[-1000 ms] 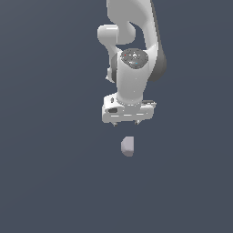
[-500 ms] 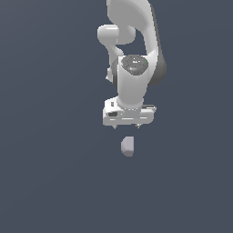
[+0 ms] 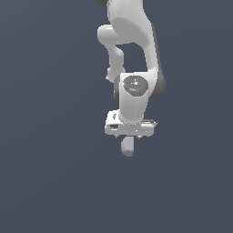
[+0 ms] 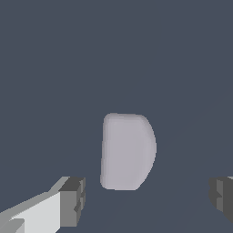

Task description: Pick up the object and move it to a goal position.

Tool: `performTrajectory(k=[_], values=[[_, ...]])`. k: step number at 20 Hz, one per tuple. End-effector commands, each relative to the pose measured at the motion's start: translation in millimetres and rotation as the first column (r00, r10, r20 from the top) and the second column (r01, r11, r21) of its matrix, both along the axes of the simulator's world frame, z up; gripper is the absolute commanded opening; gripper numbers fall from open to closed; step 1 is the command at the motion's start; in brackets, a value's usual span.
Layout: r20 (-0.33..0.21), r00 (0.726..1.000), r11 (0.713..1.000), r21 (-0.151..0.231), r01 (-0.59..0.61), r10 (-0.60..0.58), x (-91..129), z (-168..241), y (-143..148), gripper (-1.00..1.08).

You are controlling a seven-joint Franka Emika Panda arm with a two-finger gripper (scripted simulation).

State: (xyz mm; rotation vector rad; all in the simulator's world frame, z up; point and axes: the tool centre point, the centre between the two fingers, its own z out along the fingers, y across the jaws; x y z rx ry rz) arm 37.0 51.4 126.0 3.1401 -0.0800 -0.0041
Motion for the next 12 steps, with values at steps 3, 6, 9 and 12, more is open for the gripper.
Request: performTrajectory(k=[3,6,9,12], values=[[0.002,0.999,0.999,0.0,0.039,-0.039,7,-15,2,1.0],[0.003,0.999,0.999,0.0,0.05,-0.05,9,-20,3,1.0],[0.001,0.999,0.999,0.0,0.049,-0.049,9,-20,3,1.0],[0.001,0.999,0.999,0.0,0.049,-0.049,8,-24,3,1.0]])
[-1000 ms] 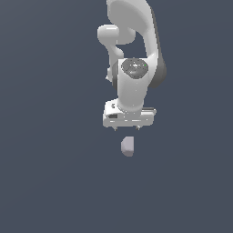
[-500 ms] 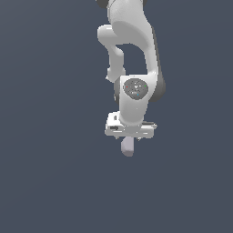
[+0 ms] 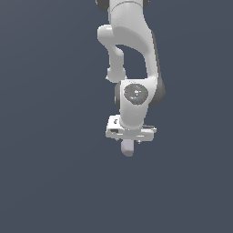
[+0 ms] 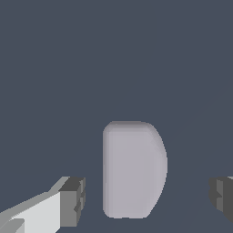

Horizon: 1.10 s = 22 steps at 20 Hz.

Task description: Pick up the object and move it to a goal position.

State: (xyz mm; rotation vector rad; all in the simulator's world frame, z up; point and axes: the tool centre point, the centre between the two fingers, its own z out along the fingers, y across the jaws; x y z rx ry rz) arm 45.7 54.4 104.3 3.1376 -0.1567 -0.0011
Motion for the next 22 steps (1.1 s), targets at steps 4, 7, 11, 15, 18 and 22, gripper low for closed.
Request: performTrajectory(k=[4,7,11,15,18,22], values=[[0.0,1.0,1.0,0.0,0.001,-0.001,0,-17,0,1.0],[0.0,1.0,1.0,0.0,0.003,-0.003,-1,-34,0,1.0],[0.001,1.0,1.0,0.0,0.003,-0.003,-1,-48,0,1.0],[0.001,1.0,1.0,0.0,0.004,-0.004,1,-49,0,1.0],[0.001,1.0,1.0,0.0,0.004,-0.004,1,-49,0,-1.0],[0.001,1.0,1.0,0.0,0.004,-0.004,1,-49,0,-1.0]])
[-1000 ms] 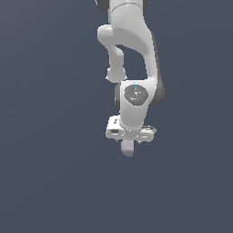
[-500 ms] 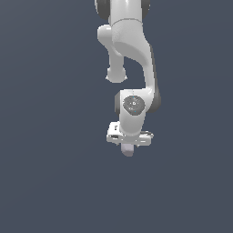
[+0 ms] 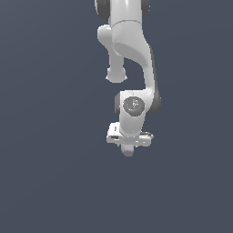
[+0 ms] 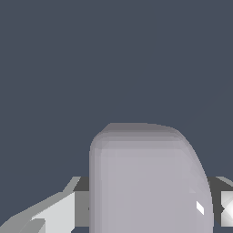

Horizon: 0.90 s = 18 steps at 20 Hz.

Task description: Pick up the object and move it to a goal position.

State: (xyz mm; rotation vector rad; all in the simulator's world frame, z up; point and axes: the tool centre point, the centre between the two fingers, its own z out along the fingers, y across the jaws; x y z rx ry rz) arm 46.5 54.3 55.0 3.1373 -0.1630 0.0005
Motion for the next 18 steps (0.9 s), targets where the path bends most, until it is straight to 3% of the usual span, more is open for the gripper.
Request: performTrajectory(k=[1,10,18], values=[[0.0,1.0,1.0,0.0,0.0,0.0,0,0,0,-1.0],[0.0,1.0,1.0,0.0,0.0,0.0,-5,1,-7,-1.0],[0.0,1.0,1.0,0.0,0.0,0.0,-27,6,-39,-1.0]])
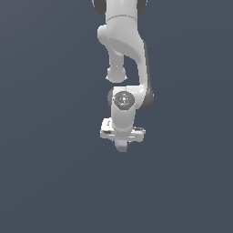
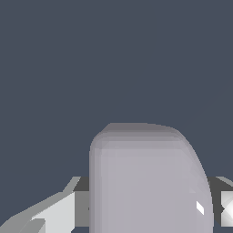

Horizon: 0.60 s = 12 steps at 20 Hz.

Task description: Pick up the object and move it to a goal position.

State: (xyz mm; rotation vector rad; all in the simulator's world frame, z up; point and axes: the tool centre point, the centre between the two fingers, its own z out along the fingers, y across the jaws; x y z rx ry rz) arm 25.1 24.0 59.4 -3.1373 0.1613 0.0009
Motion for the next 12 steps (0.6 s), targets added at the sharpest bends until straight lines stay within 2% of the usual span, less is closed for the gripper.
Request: performTrajectory(k=[1,12], values=[[0.001,1.0,1.0,0.0,0.001,-0.001,-9,2,-15,-1.0],[0.001,1.0,1.0,0.0,0.001,-0.001,-63,15,-98,-1.0]])
